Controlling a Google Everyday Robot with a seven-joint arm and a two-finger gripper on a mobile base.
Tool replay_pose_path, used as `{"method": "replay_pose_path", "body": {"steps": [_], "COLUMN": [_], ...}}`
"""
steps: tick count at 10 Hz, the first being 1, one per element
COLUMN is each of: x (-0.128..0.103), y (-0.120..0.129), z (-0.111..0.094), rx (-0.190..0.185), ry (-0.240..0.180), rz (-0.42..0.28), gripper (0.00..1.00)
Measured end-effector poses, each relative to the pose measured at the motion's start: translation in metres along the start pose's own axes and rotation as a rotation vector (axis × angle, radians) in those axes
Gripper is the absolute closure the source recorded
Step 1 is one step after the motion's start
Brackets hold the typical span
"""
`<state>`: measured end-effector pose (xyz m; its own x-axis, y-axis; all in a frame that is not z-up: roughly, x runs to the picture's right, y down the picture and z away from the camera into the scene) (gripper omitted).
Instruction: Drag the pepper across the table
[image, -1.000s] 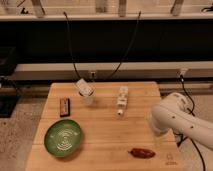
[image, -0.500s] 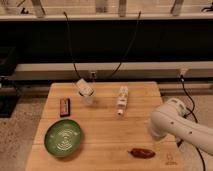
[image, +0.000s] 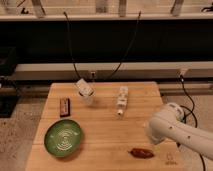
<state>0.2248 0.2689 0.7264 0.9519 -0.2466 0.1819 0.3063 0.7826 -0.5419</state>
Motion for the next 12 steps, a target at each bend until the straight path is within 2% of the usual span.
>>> {"method": "replay_pose_path", "body": {"steps": [8, 12], "x": [-0.010, -0.014], "y": [0.009, 0.011], "z": [0.027, 0.034], "rx": [-0.002, -0.006], "ry": [-0.009, -0.011], "rz": [-0.067, -0.094], "gripper": [0.20, 0.20]}}
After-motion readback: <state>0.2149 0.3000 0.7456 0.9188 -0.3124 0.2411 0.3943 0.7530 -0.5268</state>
